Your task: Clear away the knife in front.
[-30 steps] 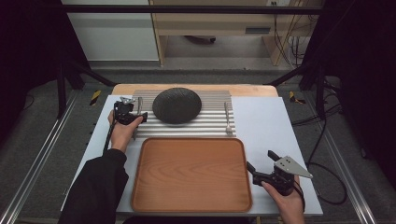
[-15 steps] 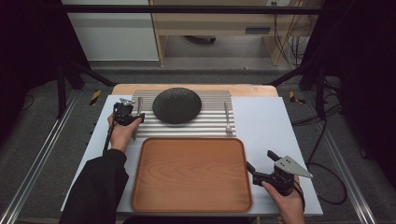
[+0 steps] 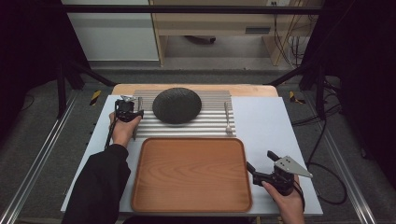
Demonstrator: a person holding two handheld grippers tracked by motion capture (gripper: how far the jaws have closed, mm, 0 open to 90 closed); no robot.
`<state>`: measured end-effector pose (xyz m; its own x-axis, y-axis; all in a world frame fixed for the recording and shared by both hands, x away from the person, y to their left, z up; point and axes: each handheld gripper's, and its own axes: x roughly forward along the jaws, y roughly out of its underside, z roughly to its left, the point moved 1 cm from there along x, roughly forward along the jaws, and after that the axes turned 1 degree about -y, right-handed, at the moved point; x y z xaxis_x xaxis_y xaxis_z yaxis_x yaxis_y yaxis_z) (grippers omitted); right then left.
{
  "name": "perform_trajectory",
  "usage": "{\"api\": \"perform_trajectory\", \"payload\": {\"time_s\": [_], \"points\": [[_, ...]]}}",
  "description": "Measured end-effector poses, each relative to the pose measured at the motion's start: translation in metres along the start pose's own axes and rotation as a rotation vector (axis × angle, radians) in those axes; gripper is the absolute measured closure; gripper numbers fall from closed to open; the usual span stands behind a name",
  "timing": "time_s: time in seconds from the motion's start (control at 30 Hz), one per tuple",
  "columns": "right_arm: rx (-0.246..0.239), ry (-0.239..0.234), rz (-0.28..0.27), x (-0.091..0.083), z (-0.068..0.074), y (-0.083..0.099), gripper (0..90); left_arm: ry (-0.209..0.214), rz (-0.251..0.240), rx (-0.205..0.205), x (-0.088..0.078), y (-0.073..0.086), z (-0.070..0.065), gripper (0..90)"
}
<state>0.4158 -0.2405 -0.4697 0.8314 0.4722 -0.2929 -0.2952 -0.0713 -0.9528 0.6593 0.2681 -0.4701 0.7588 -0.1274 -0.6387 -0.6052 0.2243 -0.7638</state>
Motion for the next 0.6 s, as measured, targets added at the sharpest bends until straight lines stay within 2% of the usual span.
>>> {"api": "perform_trajectory", "payload": {"time_s": [0.07, 0.17, 0.23, 0.33, 0.6], "points": [[0.0, 0.0, -0.002, 0.0, -0.001, 0.0, 6.8, -0.014, 0.001, -0.01, 0.002, 0.001, 0.001, 54.1], [0.002, -0.001, -0.002, -0.001, -0.001, 0.0, 6.8, 0.001, -0.002, -0.04, 0.004, 0.001, 0.003, 55.9], [0.003, 0.001, -0.001, -0.001, -0.001, 0.0, 6.8, 0.021, -0.002, -0.076, 0.006, 0.002, 0.004, 57.6], [0.007, 0.0, -0.001, -0.001, -0.002, 0.0, 6.9, 0.007, 0.012, -0.064, 0.009, 0.004, 0.003, 58.3], [0.009, 0.0, -0.001, -0.001, -0.003, 0.001, 6.9, 0.007, 0.026, -0.056, 0.016, 0.005, 0.001, 63.3]]}}
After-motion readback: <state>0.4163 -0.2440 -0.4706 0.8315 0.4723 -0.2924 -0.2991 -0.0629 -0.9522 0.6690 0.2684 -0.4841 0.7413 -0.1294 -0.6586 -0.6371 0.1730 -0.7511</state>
